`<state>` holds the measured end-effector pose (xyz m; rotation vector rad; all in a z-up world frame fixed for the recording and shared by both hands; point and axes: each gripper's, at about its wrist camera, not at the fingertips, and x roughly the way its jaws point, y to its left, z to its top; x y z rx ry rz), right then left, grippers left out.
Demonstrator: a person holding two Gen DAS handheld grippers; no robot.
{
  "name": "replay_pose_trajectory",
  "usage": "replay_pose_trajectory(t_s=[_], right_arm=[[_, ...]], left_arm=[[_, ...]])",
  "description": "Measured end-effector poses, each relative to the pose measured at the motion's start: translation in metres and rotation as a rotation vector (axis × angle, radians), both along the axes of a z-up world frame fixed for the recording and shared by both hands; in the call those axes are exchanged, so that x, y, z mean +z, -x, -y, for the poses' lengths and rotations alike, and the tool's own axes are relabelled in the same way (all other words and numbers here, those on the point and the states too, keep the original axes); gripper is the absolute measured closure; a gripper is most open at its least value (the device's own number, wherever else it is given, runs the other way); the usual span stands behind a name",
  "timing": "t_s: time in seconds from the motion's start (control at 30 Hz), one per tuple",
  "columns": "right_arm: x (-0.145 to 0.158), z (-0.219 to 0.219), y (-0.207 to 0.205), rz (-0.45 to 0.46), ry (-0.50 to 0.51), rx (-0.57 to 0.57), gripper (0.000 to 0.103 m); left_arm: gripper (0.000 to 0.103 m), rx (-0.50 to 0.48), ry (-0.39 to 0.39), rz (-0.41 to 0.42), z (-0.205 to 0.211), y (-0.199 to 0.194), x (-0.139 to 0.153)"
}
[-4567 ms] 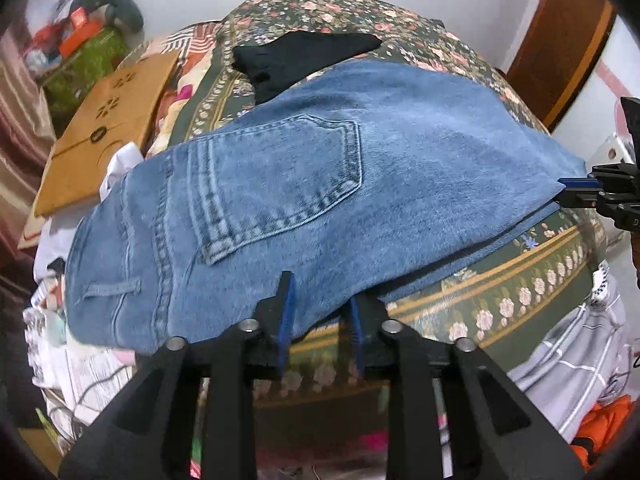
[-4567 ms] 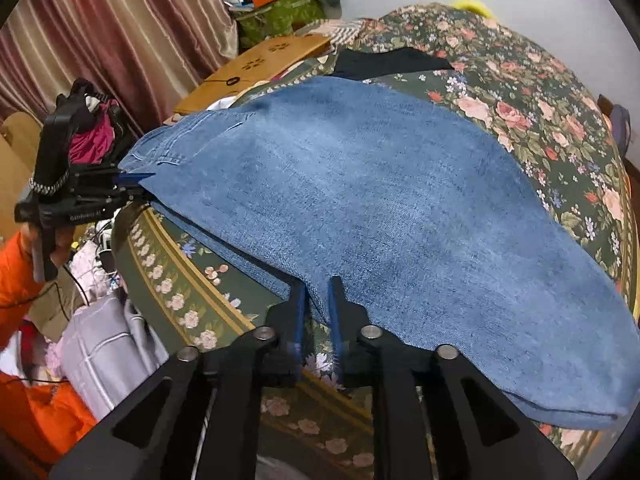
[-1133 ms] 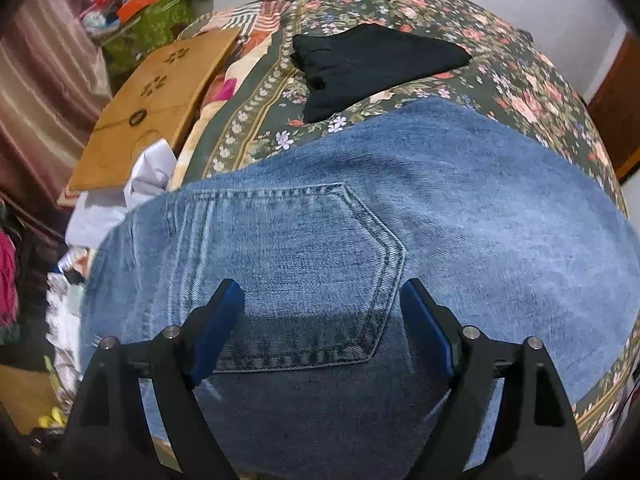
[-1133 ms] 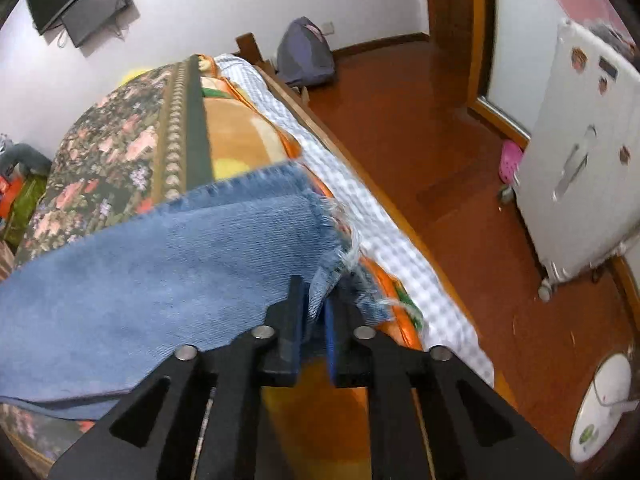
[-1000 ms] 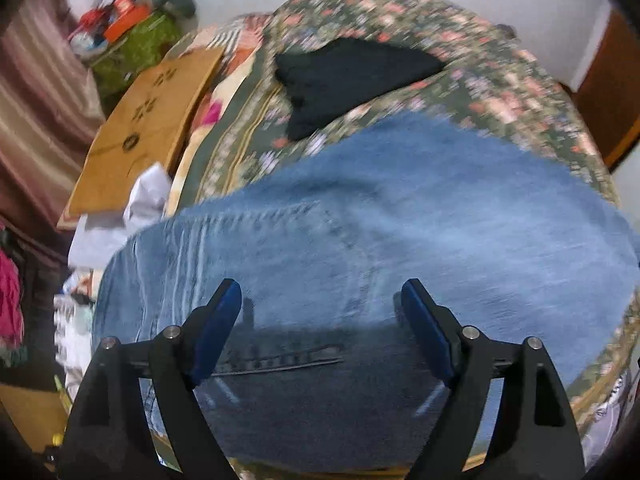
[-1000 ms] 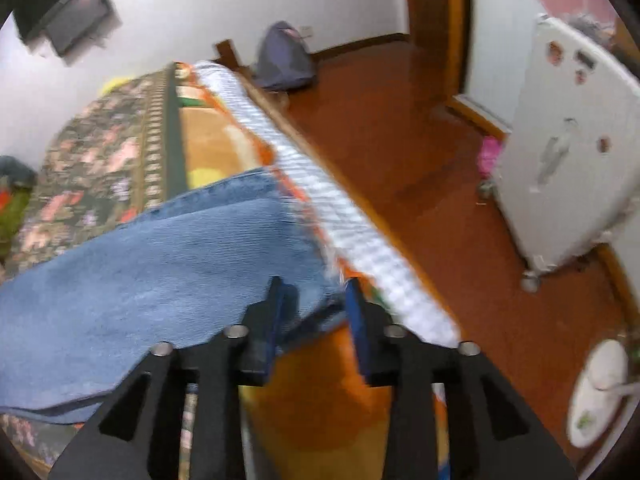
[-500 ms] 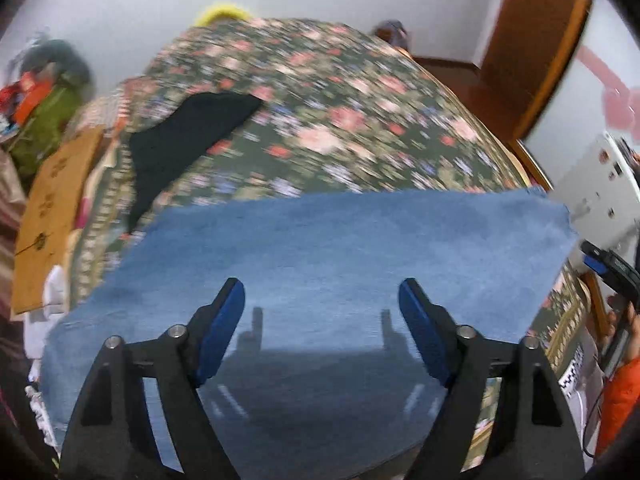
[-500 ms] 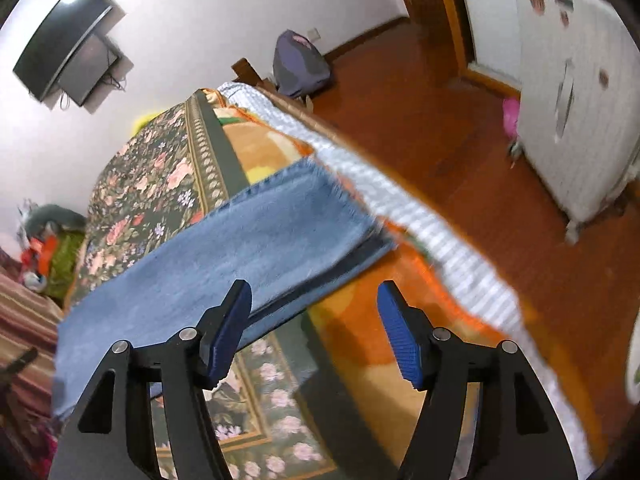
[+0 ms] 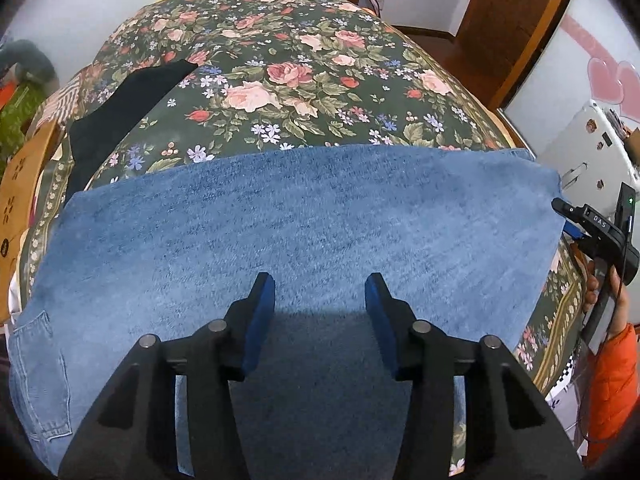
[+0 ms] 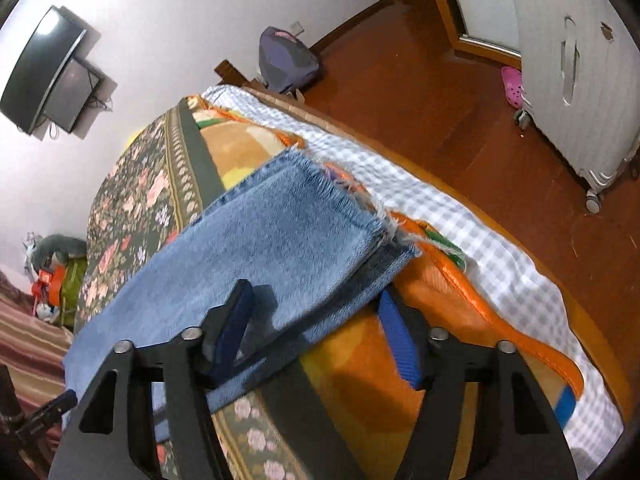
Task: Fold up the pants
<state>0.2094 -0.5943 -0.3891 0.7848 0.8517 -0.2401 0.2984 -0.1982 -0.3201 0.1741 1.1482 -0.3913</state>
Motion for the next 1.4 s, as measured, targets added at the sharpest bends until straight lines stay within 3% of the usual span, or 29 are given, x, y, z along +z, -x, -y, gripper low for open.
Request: replay_pose_trajectory(t_s=[0.13, 0.37, 0.67, 0.87, 1.13, 1.4], right_arm=[[0.009, 0.002, 0.0, 0.022, 0.052, -0.009, 0.091], [0.06, -0.005, 0.005, 0.142, 0.146, 0.019, 0.094], [0.143, -0.05, -0.001, 0.356, 0.217, 0.139, 0.095], [0.181, -0.107, -0.008, 0.468, 0.236, 0.286, 0.096], [0.187, -0.191, -0.027, 0.508, 0.232, 0.505, 0.096], [0.141, -0.287, -0.055, 0.407, 0.184, 0.759, 0.096]], left_arm=[[0.056, -0.01, -0.02, 0.014, 0.003, 0.0, 0.0], [0.055, 0.012, 0.029, 0.003, -0.005, 0.003, 0.012], [0.039, 0.046, 0.089, 0.107, -0.03, 0.019, 0.057], [0.036, 0.06, 0.113, 0.19, -0.05, 0.033, 0.087], [0.032, 0.096, 0.138, 0.273, -0.086, 0.047, 0.111], [0.032, 0.16, 0.167, 0.291, -0.13, 0.055, 0.117]])
